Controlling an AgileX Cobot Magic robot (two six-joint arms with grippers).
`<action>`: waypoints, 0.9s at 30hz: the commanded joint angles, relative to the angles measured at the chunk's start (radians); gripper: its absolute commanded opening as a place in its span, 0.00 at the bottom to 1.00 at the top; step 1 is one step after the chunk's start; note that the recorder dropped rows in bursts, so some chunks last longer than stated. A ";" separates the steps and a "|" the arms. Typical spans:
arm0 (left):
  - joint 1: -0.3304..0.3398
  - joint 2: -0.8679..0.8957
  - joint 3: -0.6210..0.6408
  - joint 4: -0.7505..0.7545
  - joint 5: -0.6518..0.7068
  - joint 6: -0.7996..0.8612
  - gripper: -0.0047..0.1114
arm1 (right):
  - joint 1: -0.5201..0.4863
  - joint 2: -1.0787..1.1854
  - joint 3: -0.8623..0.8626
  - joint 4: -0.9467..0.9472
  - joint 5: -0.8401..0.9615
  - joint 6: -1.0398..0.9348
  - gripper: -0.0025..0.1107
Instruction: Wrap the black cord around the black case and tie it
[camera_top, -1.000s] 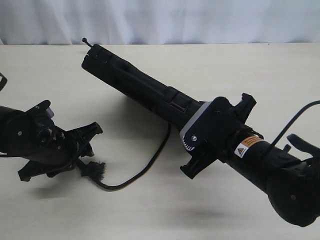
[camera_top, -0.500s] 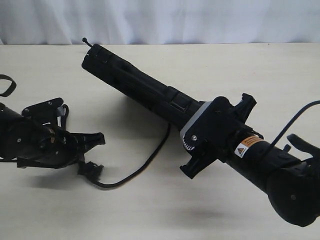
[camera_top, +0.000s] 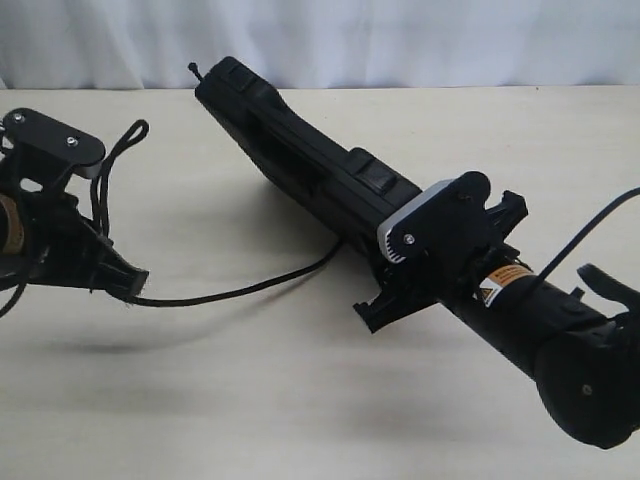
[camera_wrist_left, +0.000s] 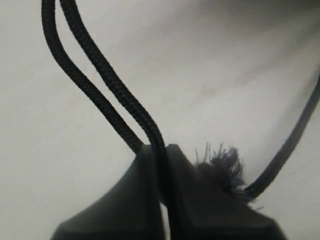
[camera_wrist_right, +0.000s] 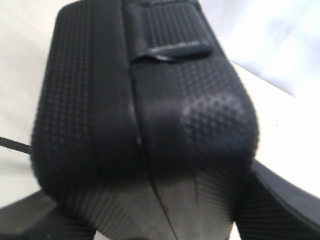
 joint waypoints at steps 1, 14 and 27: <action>0.001 -0.083 0.004 0.008 0.015 0.166 0.04 | -0.001 0.011 0.016 0.046 0.128 0.125 0.06; 0.001 -0.137 0.013 -0.295 0.053 1.073 0.04 | -0.001 0.011 0.016 0.046 0.122 0.195 0.06; -0.058 -0.206 0.013 -0.292 -0.121 1.188 0.04 | -0.001 0.011 0.016 0.046 0.101 0.194 0.06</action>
